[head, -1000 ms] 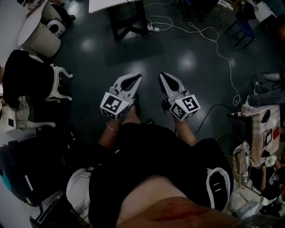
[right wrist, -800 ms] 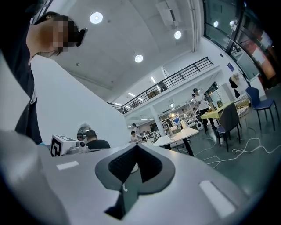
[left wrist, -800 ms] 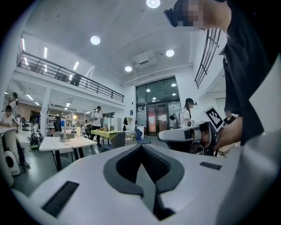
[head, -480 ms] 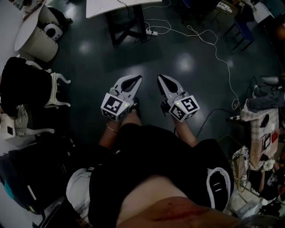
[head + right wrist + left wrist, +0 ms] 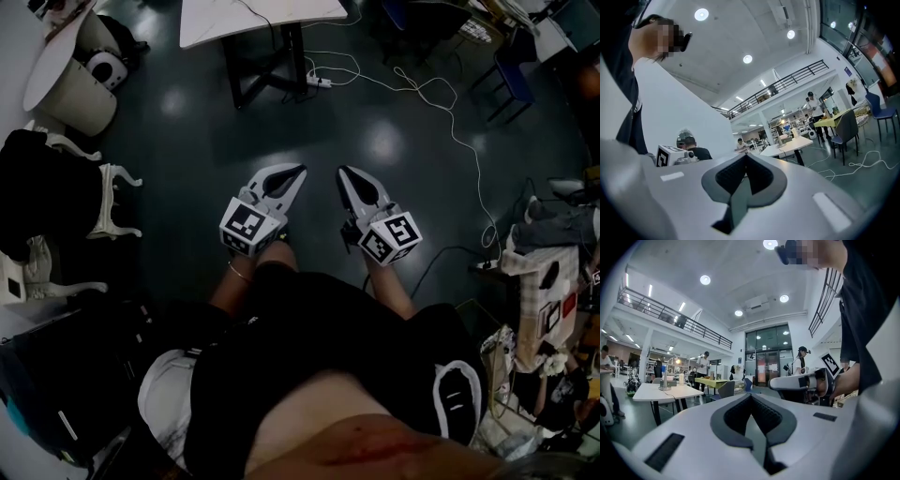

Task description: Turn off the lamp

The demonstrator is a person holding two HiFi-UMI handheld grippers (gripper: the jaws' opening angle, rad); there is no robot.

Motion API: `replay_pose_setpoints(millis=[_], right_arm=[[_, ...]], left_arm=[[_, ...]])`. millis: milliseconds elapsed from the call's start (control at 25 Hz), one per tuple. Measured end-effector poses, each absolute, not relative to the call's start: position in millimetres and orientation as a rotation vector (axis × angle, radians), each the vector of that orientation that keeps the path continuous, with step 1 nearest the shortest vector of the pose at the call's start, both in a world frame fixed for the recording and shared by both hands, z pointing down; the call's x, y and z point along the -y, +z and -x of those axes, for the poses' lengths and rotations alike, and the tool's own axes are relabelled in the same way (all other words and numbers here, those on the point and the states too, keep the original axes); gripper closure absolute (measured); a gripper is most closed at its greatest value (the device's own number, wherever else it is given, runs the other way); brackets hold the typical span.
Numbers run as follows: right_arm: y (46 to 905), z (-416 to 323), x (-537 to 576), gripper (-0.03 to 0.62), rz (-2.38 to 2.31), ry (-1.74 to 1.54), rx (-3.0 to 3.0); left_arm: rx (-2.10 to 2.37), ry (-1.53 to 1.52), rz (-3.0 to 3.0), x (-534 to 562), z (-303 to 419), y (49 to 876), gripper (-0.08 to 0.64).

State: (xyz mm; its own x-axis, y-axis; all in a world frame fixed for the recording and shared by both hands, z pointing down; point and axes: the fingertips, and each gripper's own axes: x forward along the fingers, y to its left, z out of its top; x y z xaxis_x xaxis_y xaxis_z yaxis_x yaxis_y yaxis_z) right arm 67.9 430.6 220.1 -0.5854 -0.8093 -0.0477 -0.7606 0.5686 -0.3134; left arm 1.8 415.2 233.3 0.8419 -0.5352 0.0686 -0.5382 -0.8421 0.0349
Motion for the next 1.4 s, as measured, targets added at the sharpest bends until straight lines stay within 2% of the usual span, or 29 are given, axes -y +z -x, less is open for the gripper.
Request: replay_pose_setpoints(millis=[520,1400], right_arm=[[203,-66,-347,0.591,1.398,-0.364,-2.57],[199,6,-244,0.592,1.358,-0.357,-2.655]], left_arm=[[0.717,0.101,-2.984,-326,-10,226,0.554],[0.77,0.095,-2.996,-227,56,231,0.554]])
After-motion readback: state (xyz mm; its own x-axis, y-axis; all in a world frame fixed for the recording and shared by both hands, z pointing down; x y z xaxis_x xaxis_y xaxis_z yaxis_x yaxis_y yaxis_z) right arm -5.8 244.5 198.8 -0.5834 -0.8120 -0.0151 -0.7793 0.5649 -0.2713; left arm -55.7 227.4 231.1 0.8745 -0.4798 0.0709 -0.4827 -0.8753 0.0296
